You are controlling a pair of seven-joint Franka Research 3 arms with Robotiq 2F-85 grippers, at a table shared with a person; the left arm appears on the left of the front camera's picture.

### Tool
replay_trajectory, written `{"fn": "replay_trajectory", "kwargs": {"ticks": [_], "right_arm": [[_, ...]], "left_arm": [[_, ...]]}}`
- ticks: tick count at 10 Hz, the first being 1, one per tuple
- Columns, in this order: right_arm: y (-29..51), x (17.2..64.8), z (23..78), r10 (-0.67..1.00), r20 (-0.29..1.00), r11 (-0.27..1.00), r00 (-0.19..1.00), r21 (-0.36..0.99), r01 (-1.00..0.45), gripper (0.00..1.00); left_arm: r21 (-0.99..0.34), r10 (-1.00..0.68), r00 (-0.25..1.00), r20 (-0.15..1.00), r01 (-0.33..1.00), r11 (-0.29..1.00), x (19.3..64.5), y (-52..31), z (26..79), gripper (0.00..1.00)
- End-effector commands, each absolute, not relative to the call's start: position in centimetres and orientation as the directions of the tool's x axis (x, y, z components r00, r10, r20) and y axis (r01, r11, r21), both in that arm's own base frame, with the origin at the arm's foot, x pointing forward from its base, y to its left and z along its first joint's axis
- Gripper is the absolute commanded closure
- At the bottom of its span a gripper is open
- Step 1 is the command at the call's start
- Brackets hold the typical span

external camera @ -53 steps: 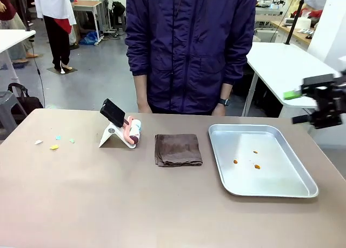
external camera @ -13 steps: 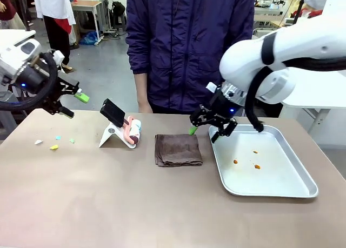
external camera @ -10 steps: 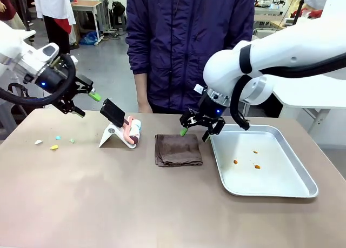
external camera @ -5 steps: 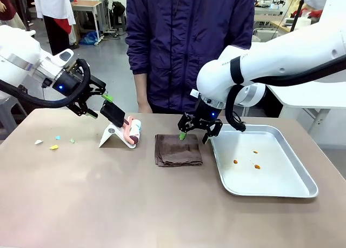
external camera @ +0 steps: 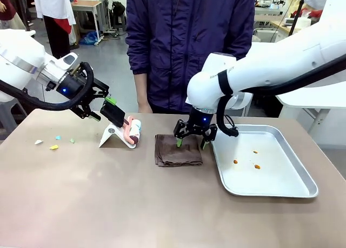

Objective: Clean the surface of the table.
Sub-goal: Hold the Lint Roller with your left hand and the towel with your right hand.

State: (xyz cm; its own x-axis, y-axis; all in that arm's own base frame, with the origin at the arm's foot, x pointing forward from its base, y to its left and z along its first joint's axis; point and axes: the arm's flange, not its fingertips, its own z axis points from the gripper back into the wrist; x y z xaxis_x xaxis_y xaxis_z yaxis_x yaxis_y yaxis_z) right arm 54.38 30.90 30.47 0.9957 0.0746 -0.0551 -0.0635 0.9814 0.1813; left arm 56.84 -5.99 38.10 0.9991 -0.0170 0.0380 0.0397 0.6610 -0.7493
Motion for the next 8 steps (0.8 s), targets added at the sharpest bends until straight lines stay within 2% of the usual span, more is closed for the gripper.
{"fn": "replay_trajectory", "kwargs": {"ticks": [1, 5, 6, 7, 8], "right_arm": [[32.2, 55.6, 30.9, 0.007, -0.077, 0.996, 0.997, 0.092, 0.001, 0.00], [32.7, 55.9, 30.5, -0.012, -0.091, 0.996, 0.996, 0.088, 0.020, 0.00], [32.7, 55.9, 30.3, -0.025, -0.103, 0.997, 0.994, 0.076, 0.033, 0.00], [32.7, 55.8, 30.1, 0.006, -0.114, 0.998, 0.993, 0.055, 0.001, 0.16], [32.9, 55.8, 30.2, 0.015, -0.123, 0.997, 0.992, 0.071, -0.006, 0.58]], "left_arm": [[-0.763, -0.028, 0.998, 0.051, 0.057, 0.644, 56.9, -6.3, 37.6, 0.00], [-0.764, -0.029, 0.998, 0.050, 0.057, 0.642, 56.9, -6.9, 37.7, 0.00], [-0.767, -0.027, 0.999, 0.045, 0.052, 0.640, 57.0, -7.0, 37.6, 0.03], [-0.767, -0.015, 0.997, 0.073, 0.066, 0.638, 57.0, -7.2, 37.5, 0.55], [-0.759, -0.020, 0.997, 0.076, 0.070, 0.647, 56.9, -7.3, 37.5, 0.63]]}}
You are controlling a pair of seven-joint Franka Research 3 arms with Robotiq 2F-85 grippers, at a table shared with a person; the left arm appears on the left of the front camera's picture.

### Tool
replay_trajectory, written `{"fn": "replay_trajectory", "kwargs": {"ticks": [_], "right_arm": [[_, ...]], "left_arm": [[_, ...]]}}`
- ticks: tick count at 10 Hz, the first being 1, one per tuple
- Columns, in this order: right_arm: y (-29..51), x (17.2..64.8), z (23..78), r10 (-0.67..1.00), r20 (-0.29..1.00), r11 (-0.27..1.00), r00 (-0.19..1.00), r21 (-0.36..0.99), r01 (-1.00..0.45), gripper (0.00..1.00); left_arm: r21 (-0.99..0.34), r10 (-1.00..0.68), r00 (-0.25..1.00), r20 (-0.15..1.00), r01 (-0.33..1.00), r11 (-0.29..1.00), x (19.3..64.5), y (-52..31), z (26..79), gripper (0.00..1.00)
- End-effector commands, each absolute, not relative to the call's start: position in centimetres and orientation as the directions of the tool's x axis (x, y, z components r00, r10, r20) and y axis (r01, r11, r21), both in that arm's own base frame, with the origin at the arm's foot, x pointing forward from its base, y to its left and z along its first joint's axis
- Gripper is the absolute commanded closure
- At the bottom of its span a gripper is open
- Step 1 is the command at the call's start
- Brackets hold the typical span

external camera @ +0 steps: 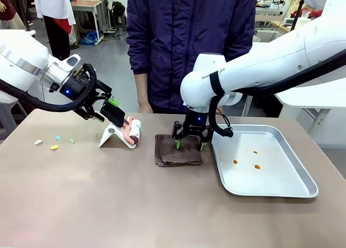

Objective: Clean the surface of the table.
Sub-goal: Hold the Lint Roller with your left hand and the towel with your right hand.

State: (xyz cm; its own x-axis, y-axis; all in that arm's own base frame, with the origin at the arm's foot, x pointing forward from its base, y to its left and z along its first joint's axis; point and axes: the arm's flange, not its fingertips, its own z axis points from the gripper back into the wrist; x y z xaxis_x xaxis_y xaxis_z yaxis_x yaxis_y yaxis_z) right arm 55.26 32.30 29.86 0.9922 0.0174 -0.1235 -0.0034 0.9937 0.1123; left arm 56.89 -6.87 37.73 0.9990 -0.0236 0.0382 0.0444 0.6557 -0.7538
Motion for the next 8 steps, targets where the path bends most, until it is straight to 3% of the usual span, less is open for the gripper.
{"fn": "replay_trajectory", "kwargs": {"ticks": [1, 2, 3, 4, 5, 6, 8], "right_arm": [[32.98, 55.77, 30.21, 0.016, -0.122, 0.997, 0.992, 0.072, -0.008, 0.75], [32.90, 55.79, 30.17, 0.018, -0.125, 0.997, 0.992, 0.083, -0.008, 1.00], [32.84, 55.83, 30.10, 0.014, -0.127, 0.996, 0.992, 0.092, -0.002, 1.00], [32.80, 55.84, 30.04, 0.015, -0.132, 0.995, 0.991, 0.097, -0.002, 1.00], [32.76, 55.85, 30.03, 0.013, -0.136, 0.996, 0.991, 0.094, 0.000, 0.95], [32.74, 55.83, 30.03, 0.013, -0.139, 0.996, 0.990, 0.090, 0.000, 1.00], [32.75, 55.85, 30.03, 0.011, -0.138, 0.996, 0.990, 0.089, 0.001, 1.00]], "left_arm": [[-0.759, -0.024, 0.997, 0.077, 0.074, 0.646, 56.91, -7.31, 37.47, 0.63], [-0.756, -0.027, 0.997, 0.073, 0.073, 0.651, 56.88, -7.31, 37.44, 1.00], [-0.753, -0.030, 0.997, 0.071, 0.073, 0.654, 56.86, -7.34, 37.45, 0.72], [-0.752, -0.032, 0.997, 0.072, 0.075, 0.655, 56.82, -7.32, 37.48, 1.00], [-0.753, -0.033, 0.997, 0.072, 0.076, 0.654, 56.79, -7.35, 37.47, 1.00], [-0.750, -0.031, 0.997, 0.074, 0.076, 0.657, 56.73, -7.30, 37.44, 1.00], [-0.752, -0.030, 0.996, 0.080, 0.080, 0.654, 56.61, -7.17, 37.59, 1.00]]}}
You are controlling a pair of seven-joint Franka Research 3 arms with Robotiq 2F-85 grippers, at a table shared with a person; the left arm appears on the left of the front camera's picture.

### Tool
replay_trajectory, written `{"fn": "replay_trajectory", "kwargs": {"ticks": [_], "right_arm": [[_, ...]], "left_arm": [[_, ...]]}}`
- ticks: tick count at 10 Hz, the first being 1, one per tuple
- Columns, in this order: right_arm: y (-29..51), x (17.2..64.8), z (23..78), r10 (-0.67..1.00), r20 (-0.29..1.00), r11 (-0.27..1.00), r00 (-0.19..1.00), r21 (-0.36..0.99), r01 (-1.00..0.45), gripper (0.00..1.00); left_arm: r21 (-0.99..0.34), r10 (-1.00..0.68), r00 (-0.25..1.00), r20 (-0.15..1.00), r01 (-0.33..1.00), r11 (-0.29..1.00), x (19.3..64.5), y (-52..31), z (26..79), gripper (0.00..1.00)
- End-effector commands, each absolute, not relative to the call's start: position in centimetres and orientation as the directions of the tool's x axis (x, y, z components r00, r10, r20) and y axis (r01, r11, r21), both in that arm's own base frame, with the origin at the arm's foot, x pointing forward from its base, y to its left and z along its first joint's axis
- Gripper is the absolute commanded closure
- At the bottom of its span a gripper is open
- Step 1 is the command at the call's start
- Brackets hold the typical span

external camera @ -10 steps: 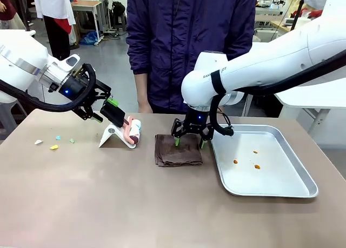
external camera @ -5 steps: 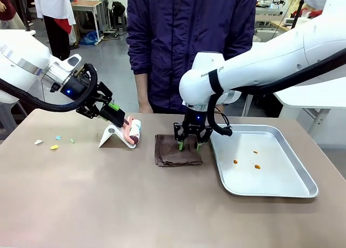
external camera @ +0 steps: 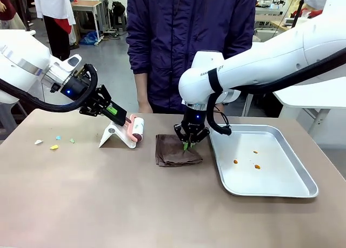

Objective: Clean the surface of the table.
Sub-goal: Hold the Lint Roller with your left hand and the towel with your right hand.

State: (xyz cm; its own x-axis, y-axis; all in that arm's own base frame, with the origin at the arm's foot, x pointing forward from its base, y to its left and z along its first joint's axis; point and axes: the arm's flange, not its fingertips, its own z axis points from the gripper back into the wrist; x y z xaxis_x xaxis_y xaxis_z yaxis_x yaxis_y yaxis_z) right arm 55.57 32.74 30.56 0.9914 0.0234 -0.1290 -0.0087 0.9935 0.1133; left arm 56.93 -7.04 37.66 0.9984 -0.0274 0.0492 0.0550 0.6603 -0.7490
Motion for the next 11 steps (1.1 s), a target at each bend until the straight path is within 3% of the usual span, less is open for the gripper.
{"fn": "replay_trajectory", "kwargs": {"ticks": [1, 5, 7, 8, 9, 11], "right_arm": [[32.7, 55.8, 30.0, 0.010, -0.138, 0.996, 0.990, 0.088, 0.002, 1.00], [31.6, 55.5, 30.7, 0.010, -0.114, 0.989, 0.993, 0.149, 0.007, 1.00], [28.5, 54.2, 32.8, 0.053, -0.056, 0.924, 0.997, 0.382, -0.028, 1.00], [26.7, 53.1, 33.8, 0.101, -0.007, 0.840, 0.995, 0.537, -0.081, 1.00], [24.8, 52.1, 34.5, 0.129, 0.035, 0.727, 0.991, 0.676, -0.119, 1.00], [22.4, 51.1, 35.0, 0.180, 0.070, 0.523, 0.981, 0.838, -0.156, 1.00]], "left_arm": [[-0.752, -0.031, 0.996, 0.080, 0.081, 0.654, 56.6, -7.1, 37.6, 1.00], [-0.767, -0.029, 0.995, 0.100, 0.095, 0.634, 56.2, -6.8, 38.1, 1.00], [-0.806, -0.063, 0.991, 0.119, 0.133, 0.577, 54.8, -6.1, 39.9, 1.00], [-0.821, -0.090, 0.986, 0.142, 0.168, 0.546, 53.3, -5.6, 41.7, 1.00], [-0.827, -0.110, 0.973, 0.202, 0.230, 0.513, 51.4, -4.8, 43.8, 0.94], [-0.851, -0.112, 0.952, 0.283, 0.304, 0.428, 48.3, -2.6, 46.4, 0.94]]}}
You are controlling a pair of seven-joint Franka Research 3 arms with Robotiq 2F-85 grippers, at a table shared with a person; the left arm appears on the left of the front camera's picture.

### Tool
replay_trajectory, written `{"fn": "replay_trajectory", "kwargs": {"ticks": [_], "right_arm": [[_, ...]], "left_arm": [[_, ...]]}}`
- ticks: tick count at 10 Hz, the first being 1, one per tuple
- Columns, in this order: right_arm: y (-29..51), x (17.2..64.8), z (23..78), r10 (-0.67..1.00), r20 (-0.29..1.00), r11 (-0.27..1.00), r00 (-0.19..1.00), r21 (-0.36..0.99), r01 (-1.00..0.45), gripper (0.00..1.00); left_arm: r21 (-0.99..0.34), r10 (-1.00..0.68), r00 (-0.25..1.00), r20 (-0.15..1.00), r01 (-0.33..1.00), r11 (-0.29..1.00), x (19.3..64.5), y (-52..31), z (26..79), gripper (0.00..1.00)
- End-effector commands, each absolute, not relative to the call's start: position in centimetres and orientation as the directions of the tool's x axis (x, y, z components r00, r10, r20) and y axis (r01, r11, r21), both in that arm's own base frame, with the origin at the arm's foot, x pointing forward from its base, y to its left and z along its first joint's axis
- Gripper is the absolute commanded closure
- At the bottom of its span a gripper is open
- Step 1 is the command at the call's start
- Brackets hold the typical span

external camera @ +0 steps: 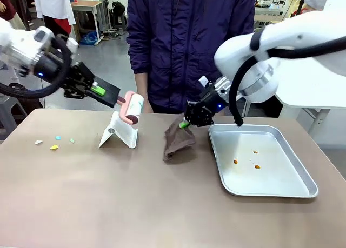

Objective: Clean the surface of the table.
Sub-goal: Hold the Lint Roller with your left hand and the towel with your right hand.

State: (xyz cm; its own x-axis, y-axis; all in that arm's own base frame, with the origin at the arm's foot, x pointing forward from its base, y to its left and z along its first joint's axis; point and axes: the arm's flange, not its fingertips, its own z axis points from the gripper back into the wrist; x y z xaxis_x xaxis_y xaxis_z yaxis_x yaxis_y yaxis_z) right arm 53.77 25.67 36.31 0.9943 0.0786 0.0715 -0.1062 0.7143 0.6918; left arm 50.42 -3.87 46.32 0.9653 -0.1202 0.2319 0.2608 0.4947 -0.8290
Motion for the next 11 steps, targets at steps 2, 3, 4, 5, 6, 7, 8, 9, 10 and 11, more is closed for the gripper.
{"fn": "replay_trajectory", "kwargs": {"ticks": [2, 3, 4, 5, 6, 7, 8, 9, 10, 11], "right_arm": [[21.1, 49.5, 36.0, 0.241, 0.087, 0.309, 0.967, 0.937, -0.161, 1.00], [20.8, 47.8, 36.7, 0.252, 0.024, 0.254, 0.967, 0.963, -0.090, 1.00], [20.1, 45.2, 37.2, 0.237, 0.038, 0.248, 0.971, 0.964, -0.098, 1.00], [18.6, 42.0, 37.4, 0.175, 0.081, 0.235, 0.981, 0.965, -0.121, 1.00], [15.9, 38.4, 37.5, 0.080, 0.118, 0.221, 0.990, 0.966, -0.133, 1.00], [13.1, 35.6, 37.5, -0.022, 0.132, 0.206, 0.991, 0.971, -0.125, 1.00], [10.8, 33.2, 37.4, -0.144, 0.146, 0.184, 0.979, 0.976, -0.118, 1.00], [8.6, 31.0, 37.1, -0.213, 0.181, 0.171, 0.960, 0.974, -0.146, 1.00], [6.0, 29.0, 36.8, -0.231, 0.215, 0.117, 0.949, 0.974, -0.192, 1.00], [3.7, 27.5, 36.5, -0.248, 0.233, 0.115, 0.940, 0.971, -0.210, 1.00]], "left_arm": [[-0.885, -0.084, 0.961, 0.262, 0.274, 0.375, 44.8, 0.8, 48.1, 0.94], [-0.909, -0.066, 0.966, 0.250, 0.258, 0.328, 43.0, 3.1, 48.7, 0.94], [-0.922, -0.006, 0.968, 0.251, 0.241, 0.302, 41.1, 5.8, 48.8, 0.94], [-0.926, 0.040, 0.966, 0.255, 0.232, 0.297, 39.1, 8.5, 48.3, 0.94], [-0.929, 0.018, 0.960, 0.280, 0.266, 0.258, 36.8, 11.6, 47.5, 0.94], [-0.926, 0.032, 0.950, 0.310, 0.295, 0.236, 35.2, 14.1, 46.9, 0.94], [-0.920, -0.005, 0.949, 0.315, 0.306, 0.247, 34.0, 16.0, 46.0, 0.94], [-0.918, -0.022, 0.958, 0.286, 0.280, 0.279, 33.2, 17.6, 44.8, 0.94], [-0.924, -0.037, 0.964, 0.262, 0.262, 0.278, 32.2, 20.0, 43.6, 0.94], [-0.939, 0.004, 0.974, 0.228, 0.219, 0.265, 31.7, 22.0, 42.7, 0.94]]}}
